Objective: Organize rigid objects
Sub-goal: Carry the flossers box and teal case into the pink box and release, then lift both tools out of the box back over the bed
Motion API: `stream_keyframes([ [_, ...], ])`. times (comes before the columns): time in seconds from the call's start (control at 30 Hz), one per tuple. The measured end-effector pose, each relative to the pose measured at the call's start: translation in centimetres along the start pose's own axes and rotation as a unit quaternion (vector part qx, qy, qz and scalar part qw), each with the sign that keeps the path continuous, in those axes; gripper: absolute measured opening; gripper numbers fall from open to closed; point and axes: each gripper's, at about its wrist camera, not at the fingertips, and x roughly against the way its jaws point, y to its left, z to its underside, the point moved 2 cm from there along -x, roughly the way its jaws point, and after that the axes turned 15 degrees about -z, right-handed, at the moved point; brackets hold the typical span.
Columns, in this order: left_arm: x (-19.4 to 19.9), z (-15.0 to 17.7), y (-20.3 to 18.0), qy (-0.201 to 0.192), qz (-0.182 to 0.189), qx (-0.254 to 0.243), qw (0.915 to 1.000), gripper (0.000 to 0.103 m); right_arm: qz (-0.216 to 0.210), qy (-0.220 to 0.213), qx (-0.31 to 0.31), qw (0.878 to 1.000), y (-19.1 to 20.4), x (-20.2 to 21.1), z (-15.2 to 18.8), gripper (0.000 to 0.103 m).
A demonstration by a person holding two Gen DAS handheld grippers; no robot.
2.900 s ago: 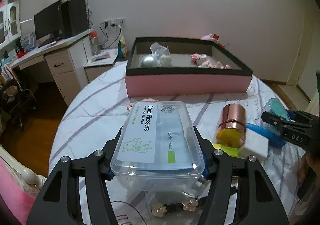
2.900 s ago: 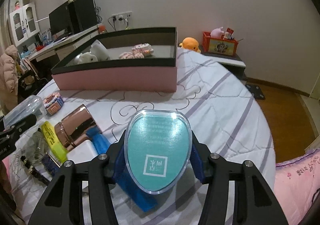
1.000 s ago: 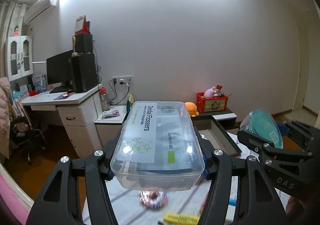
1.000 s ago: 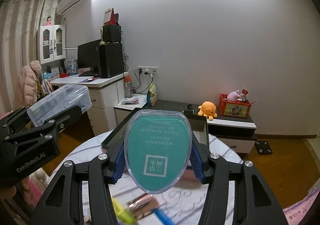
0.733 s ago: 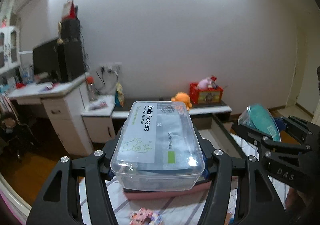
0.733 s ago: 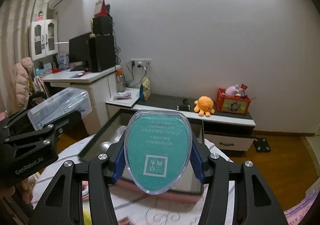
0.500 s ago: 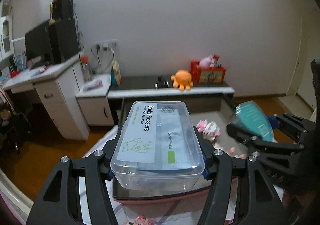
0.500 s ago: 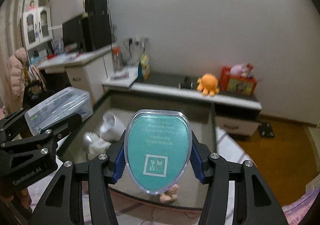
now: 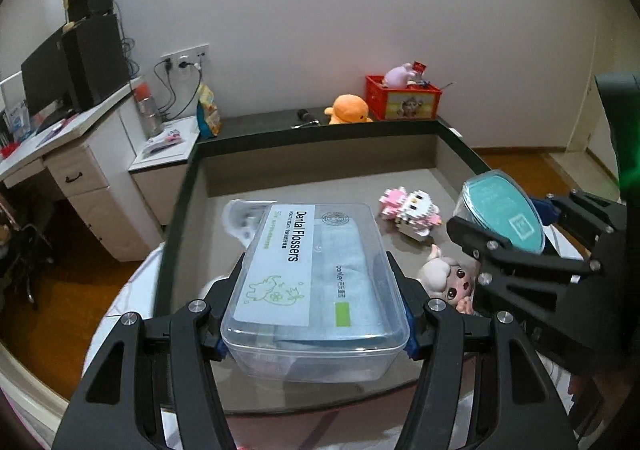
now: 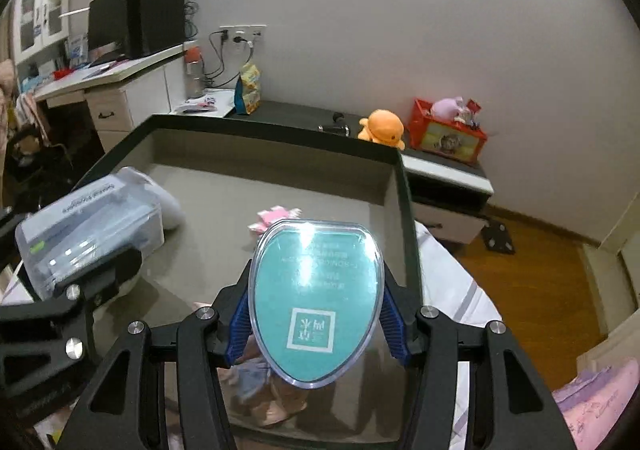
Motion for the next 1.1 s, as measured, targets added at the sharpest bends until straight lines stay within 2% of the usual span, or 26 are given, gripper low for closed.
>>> stream_keyframes([
  [0.2,-0.3,0.0,-0.8,-0.002,-0.003,-0.008,1.0,0.064,-0.01,-0.002,-0.023,1.0,-1.1,-0.5,0.6,0.056],
  [0.27,-0.2,0.1,-0.7,-0.001,-0.005,-0.009,0.9999,0.073,-0.014,-0.01,-0.027,0.999,-1.3,-0.6,0.7,0.056],
  [0.3,-0.2,0.1,-0.7,-0.002,-0.008,-0.01,0.9999,0.081,-0.016,-0.011,-0.029,0.999,-1.3,-0.5,0.8,0.058],
  [0.43,0.0,0.2,-0.3,0.0,-0.008,-0.004,1.0,0.083,-0.033,-0.015,-0.036,0.999,-1.1,-0.2,0.9,0.063],
  [0.53,0.6,0.3,0.2,0.0,-0.016,-0.004,0.9999,0.085,-0.04,-0.014,-0.038,0.998,-0.9,0.1,1.0,0.068],
  [0.6,1.5,0.4,0.8,-0.004,-0.012,0.001,0.9999,0.086,-0.04,-0.02,-0.043,0.998,-0.8,0.7,1.0,0.083],
  [0.63,1.9,0.5,1.2,-0.007,-0.012,0.004,0.9999,0.09,-0.037,-0.022,-0.044,0.998,-0.8,0.9,1.0,0.083],
  [0.77,4.8,0.7,2.7,-0.03,-0.016,0.025,0.9991,0.091,-0.033,-0.031,-0.04,0.998,-0.4,2.3,0.9,0.083],
  [0.83,6.9,1.0,3.6,-0.048,-0.017,0.038,0.998,0.097,-0.034,-0.04,-0.045,0.998,-0.2,3.6,1.1,0.083],
  [1.03,14.0,3.3,6.4,-0.098,-0.006,0.075,0.9924,0.103,-0.028,-0.095,-0.011,0.995,3.0,9.7,3.2,0.084],
  [1.1,16.8,4.6,7.6,-0.123,-0.018,0.093,0.9879,0.103,-0.029,-0.115,0.003,0.993,4.4,12.0,4.4,0.086],
])
